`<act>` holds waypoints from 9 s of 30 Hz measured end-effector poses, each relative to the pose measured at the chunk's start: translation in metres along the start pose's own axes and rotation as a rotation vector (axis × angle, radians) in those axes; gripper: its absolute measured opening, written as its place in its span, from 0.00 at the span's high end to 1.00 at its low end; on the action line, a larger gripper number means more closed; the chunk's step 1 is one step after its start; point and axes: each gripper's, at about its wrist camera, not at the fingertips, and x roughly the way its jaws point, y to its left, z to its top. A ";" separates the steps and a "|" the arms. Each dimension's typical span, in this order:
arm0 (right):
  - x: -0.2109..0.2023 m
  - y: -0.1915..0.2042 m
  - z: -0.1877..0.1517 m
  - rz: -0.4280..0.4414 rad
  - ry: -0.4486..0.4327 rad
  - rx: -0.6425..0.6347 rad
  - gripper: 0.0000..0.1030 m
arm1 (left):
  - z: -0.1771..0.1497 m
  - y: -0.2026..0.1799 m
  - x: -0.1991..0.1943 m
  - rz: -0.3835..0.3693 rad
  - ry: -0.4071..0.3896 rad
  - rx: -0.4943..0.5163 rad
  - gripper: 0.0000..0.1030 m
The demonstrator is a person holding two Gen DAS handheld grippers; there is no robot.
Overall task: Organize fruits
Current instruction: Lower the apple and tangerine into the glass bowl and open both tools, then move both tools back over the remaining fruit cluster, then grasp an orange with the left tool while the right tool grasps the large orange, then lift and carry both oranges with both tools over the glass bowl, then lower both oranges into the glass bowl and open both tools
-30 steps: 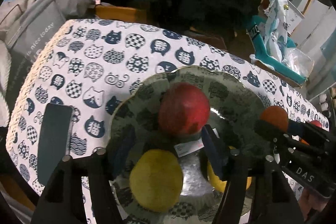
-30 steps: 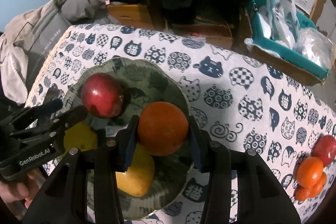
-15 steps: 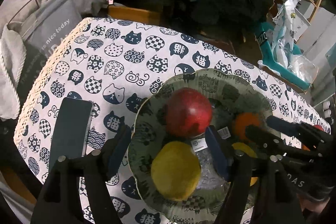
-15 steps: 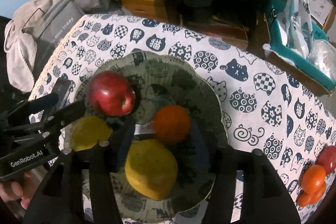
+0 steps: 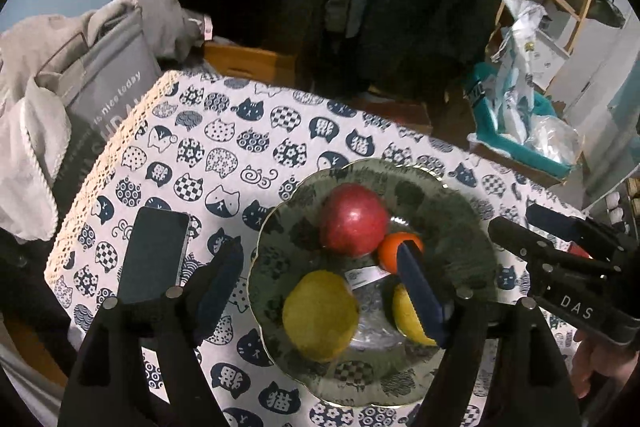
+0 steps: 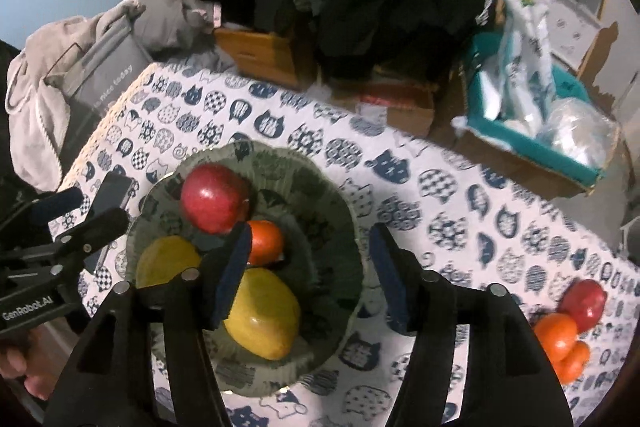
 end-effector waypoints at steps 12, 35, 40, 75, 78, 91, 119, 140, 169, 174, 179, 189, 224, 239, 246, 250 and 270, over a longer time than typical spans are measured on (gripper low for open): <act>-0.068 -0.012 -0.006 -0.089 -0.122 -0.024 0.29 | -0.001 -0.027 -0.050 -0.036 -0.089 0.063 0.16; -0.168 -0.060 -0.052 -0.188 -0.247 0.023 0.26 | -0.015 -0.080 -0.128 -0.120 -0.253 0.157 0.09; -0.185 -0.075 -0.065 -0.208 -0.269 0.039 0.24 | -0.018 -0.093 -0.140 -0.141 -0.282 0.175 0.08; -0.226 -0.230 -0.159 -0.371 -0.247 0.313 0.24 | -0.047 -0.235 -0.121 -0.244 -0.240 0.393 0.07; -0.220 -0.238 -0.163 -0.374 -0.229 0.329 0.24 | -0.049 -0.246 -0.114 -0.239 -0.224 0.412 0.07; -0.173 -0.262 -0.173 -0.365 -0.120 0.364 0.24 | -0.061 -0.285 -0.060 -0.214 -0.135 0.458 0.07; -0.041 -0.320 -0.197 -0.206 0.106 0.545 0.24 | -0.071 -0.314 0.052 -0.189 0.069 0.417 0.07; -0.056 -0.344 -0.207 -0.316 0.067 0.556 0.38 | -0.074 -0.374 0.081 -0.330 0.160 0.399 0.07; -0.064 -0.344 -0.222 -0.348 0.079 0.551 0.38 | -0.096 -0.384 0.095 -0.317 0.201 0.496 0.34; -0.079 -0.335 -0.215 -0.365 0.051 0.522 0.38 | -0.092 -0.372 0.079 -0.308 0.168 0.492 0.34; -0.093 -0.321 -0.208 -0.383 0.027 0.484 0.39 | -0.087 -0.359 0.059 -0.296 0.124 0.490 0.34; -0.128 -0.293 -0.194 -0.396 -0.051 0.428 0.39 | -0.074 -0.333 0.013 -0.298 0.039 0.455 0.34; -0.210 -0.189 -0.134 -0.310 -0.271 0.233 0.39 | -0.053 -0.245 -0.105 -0.285 -0.187 0.400 0.34; -0.188 -0.136 -0.095 -0.223 -0.276 0.153 0.39 | -0.038 -0.180 -0.112 -0.212 -0.234 0.319 0.34; -0.170 -0.111 -0.075 -0.174 -0.266 0.124 0.39 | -0.034 -0.146 -0.100 -0.176 -0.215 0.258 0.34; -0.157 -0.095 -0.065 -0.148 -0.255 0.106 0.39 | -0.033 -0.124 -0.092 -0.152 -0.202 0.223 0.34; -0.066 -0.026 -0.034 -0.036 -0.125 0.036 0.39 | -0.042 -0.049 -0.028 -0.095 -0.058 0.099 0.34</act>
